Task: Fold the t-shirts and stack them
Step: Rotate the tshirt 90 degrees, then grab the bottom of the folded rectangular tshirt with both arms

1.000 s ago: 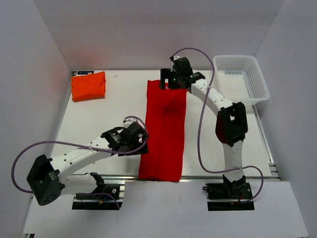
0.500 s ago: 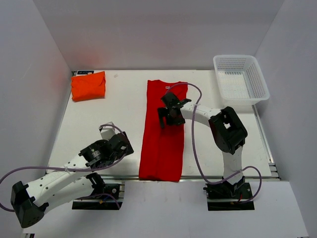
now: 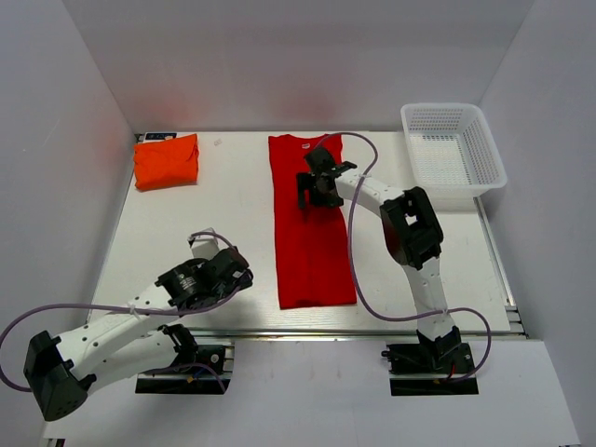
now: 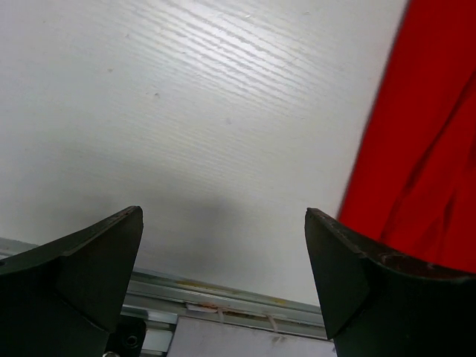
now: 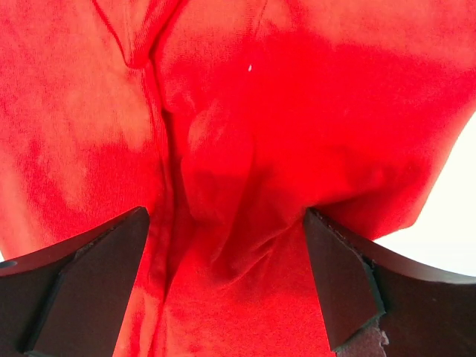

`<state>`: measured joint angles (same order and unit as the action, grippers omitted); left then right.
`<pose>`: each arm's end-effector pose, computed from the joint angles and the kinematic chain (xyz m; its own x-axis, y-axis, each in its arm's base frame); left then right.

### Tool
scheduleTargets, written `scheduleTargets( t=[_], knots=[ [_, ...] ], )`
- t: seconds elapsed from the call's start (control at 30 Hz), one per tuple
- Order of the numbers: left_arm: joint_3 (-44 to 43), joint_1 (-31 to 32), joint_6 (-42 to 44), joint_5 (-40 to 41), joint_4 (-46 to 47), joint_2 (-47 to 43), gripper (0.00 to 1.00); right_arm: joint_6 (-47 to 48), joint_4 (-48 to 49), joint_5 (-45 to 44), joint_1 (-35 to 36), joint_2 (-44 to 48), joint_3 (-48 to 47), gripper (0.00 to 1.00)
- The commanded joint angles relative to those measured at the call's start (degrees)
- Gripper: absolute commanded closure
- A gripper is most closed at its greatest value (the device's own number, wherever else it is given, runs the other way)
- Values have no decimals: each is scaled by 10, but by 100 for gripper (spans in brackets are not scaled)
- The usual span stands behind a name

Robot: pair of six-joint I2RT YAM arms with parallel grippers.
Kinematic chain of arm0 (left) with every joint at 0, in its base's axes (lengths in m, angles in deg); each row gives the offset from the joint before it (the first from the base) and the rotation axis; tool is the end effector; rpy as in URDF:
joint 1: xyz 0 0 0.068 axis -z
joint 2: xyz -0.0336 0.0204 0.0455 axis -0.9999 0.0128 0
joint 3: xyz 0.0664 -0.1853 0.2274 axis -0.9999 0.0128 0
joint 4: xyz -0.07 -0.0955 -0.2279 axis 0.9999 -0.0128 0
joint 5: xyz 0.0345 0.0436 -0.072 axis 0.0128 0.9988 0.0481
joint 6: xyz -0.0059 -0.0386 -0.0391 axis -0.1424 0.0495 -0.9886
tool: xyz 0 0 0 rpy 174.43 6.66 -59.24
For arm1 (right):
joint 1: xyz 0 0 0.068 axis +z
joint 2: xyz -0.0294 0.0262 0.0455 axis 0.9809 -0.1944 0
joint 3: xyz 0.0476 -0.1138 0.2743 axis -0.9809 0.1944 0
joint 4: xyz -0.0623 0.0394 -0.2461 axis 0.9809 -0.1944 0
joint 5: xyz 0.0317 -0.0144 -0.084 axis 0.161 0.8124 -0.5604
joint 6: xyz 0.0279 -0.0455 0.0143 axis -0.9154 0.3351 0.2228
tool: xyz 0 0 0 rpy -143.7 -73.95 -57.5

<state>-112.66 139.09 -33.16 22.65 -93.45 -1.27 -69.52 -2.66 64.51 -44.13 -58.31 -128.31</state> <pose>0.0920 -0.0792 0.2434 -0.7277 -0.3417 -0.5947 -0.3125 0.9370 -0.1561 0.4156 0.2795 0.1926 -0.8255 -0.0784 -0.5589 -0.1574 0.9830 0.0946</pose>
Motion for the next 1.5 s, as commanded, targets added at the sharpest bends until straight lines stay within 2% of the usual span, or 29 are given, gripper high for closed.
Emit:
scheduleTargets(
  t=[0.0, 0.07, 0.1, 0.17, 0.2, 0.27, 0.3, 0.4, 0.43, 0.47, 0.5, 0.57, 0.6, 0.7, 0.83, 0.87, 1.07, 1.2, 1.27, 1.33, 1.4, 1.47],
  knots=[
    [-28, -2, 48, -9, 47, 3, 0, 43, -8, 50, -10, -27, -18, 10],
    [-28, -2, 125, -42, 99, 12, 0, 83, -1, 72, -5, -7, -19, 10],
    [-22, -2, 144, -76, 146, 18, 0, 86, -1, 81, -1, 32, -16, 10],
    [-16, -2, 183, -100, 187, 38, 0, 94, 26, 92, 1, 71, 36, 10],
    [-16, 7, 201, -123, 227, 72, 0, 94, 58, 115, -1, 139, 56, 10],
    [-38, 12, 215, -143, 238, 121, 0, 90, 82, 122, 0, 212, 146, 10],
    [-47, 12, 234, -179, 243, 175, 0, 85, 90, 122, 1, 238, 169, 10],
    [-61, 19, 243, -226, 266, 239, 0, 59, 121, 125, -1, 355, 328, 10],
    [-61, 26, 249, -237, 288, 252, 0, 29, 121, 113, -3, 421, 354, 10],
    [-54, 26, 249, -258, 301, 267, 0, 19, 121, 103, -4, 441, 425, 10],
    [-41, 31, 249, -266, 326, 267, 0, 3, 117, 83, -2, 494, 448, 10],
    [-28, 31, 249, -281, 342, 262, 3, -16, 100, 93, -3, 527, 484, 10],
    [-23, 31, 249, -281, 342, 250, 5, -24, 96, 93, -3, 542, 534, 10],
    [0, 36, 237, -274, 342, 221, 8, -46, 114, 154, -2, 630, 621, 10],
    [27, 41, 227, -290, 361, 211, 14, -61, 129, 191, 1, 669, 684, 10],
    [34, 41, 227, -295, 373, 211, 19, -62, 130, 202, 0, 676, 685, 10],
    [48, 52, 214, -301, 389, 233, 29, -57, 122, 212, 0, 662, 708, 10],
    [42, 62, 214, -301, 385, 262, 40, -65, 128, 239, 0, 643, 724, 12],
    [34, 68, 209, -301, 380, 269, 40, -69, 128, 252, 0, 640, 736, 14],
    [34, 68, 209, -296, 375, 275, 48, -72, 133, 258, 0, 638, 745, 15],
    [34, 68, 203, -296, 383, 281, 54, -76, 140, 262, 1, 634, 762, 25],
    [34, 73, 203, -296, 377, 286, 68, -80, 148, 268, 0, 632, 766, 38]
  ],
)
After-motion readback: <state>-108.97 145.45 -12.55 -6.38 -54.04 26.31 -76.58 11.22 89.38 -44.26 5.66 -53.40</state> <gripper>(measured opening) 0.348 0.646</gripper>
